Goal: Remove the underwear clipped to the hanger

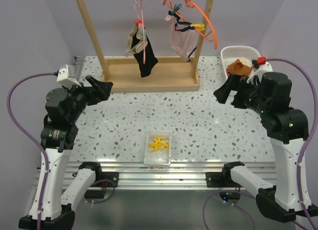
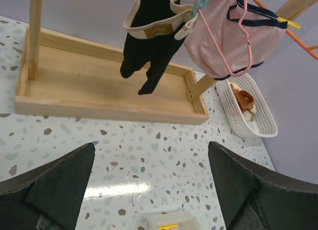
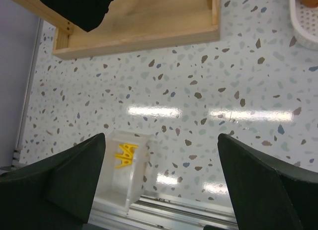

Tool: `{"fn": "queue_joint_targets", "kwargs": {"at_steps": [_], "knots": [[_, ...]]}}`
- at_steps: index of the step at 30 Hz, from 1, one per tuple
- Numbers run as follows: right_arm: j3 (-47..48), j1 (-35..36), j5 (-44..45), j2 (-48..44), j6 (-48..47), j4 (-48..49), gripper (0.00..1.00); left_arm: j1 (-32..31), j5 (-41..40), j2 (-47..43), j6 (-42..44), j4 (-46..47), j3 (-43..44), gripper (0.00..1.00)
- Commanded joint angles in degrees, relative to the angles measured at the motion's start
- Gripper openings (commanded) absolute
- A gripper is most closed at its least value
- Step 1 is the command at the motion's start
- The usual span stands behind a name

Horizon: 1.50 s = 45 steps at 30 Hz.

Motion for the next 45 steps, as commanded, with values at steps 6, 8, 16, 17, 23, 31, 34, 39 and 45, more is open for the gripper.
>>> {"fn": "queue_joint_targets", "kwargs": {"at_steps": [6,8,16,17,23,31,34,39,45], "knots": [[14.7,0.3,7.3,11.5,-11.1,5.4,0.98,-0.2,9.3,-0.5,-0.5,-2.0,1.5,1.0],[16.6,0.4,6.2,15.1,-14.8,8.4,0.98,-0.2,10.3,-0.9,0.3,-1.8,1.6,1.0],[18.7,0.4,-3.8,21.5,-22.2,23.6,0.98,-0.4,11.5,-1.2,2.1,-1.5,1.9,1.0],[20.6,0.4,-4.4,23.2,-22.2,24.2,0.98,-0.4,11.6,-1.1,2.3,-1.5,2.1,1.0],[26.3,0.4,-7.7,31.0,-21.3,28.7,0.98,-0.8,10.8,-1.2,3.4,-1.9,1.8,1.0],[33.0,0.3,-6.5,39.6,-18.7,30.8,0.92,-1.2,9.3,-1.6,5.3,-3.2,1.6,1.0],[37.4,0.4,-7.9,42.9,-18.4,29.3,0.78,-1.5,8.8,-1.7,5.6,-3.3,1.0,1.0],[39.6,0.5,-10.0,44.2,-17.8,27.0,0.41,-1.6,8.9,-1.9,5.8,-3.2,0.5,1.0],[40.5,1.2,-10.6,44.5,-17.2,21.5,0.19,-2.2,8.7,-1.9,6.6,-3.1,0.5,1.0]]}}
